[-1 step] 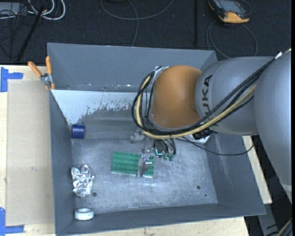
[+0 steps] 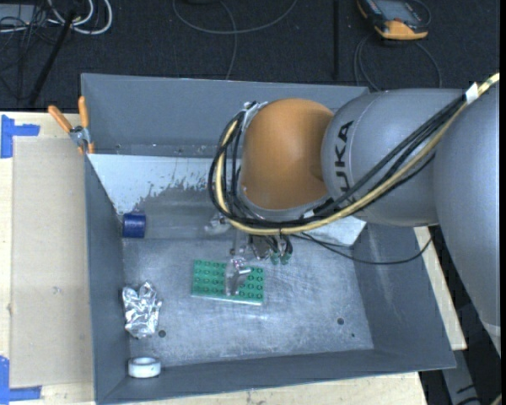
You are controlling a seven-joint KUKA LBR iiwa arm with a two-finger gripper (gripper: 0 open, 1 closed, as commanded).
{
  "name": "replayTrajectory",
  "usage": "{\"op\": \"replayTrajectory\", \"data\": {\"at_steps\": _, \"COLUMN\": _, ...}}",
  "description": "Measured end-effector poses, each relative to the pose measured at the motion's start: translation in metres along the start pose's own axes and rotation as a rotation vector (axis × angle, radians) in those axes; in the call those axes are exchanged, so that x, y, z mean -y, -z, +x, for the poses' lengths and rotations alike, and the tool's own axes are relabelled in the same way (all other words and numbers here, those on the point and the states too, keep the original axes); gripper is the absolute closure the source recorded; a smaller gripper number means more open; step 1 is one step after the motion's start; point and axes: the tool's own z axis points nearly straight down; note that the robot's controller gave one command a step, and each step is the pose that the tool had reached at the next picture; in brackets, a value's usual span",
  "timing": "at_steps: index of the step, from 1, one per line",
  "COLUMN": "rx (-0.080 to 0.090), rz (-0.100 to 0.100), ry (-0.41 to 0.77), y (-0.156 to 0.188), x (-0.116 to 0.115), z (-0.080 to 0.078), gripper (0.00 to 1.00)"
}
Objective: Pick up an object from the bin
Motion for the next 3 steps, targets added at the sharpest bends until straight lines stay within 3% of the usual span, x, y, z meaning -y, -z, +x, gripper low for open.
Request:
{"op": "replayTrajectory", "data": {"at_steps": 1, "rx": -0.008, "rz": 0.001, "ry": 0.065, "y": -0.069, "x": 0.008, "z": -0.01, "gripper": 0.0}}
{"op": "replayTrajectory", "data": {"at_steps": 2, "rx": -0.002, "rz": -0.001, "ry": 0.062, "y": -0.064, "x": 0.008, "z": -0.011, "gripper": 1.0}}
{"op": "replayTrajectory", "data": {"at_steps": 3, "rx": 0.008, "rz": 0.0, "ry": 0.054, "y": 0.133, "x": -0.011, "z": 0.008, "gripper": 1.0}}
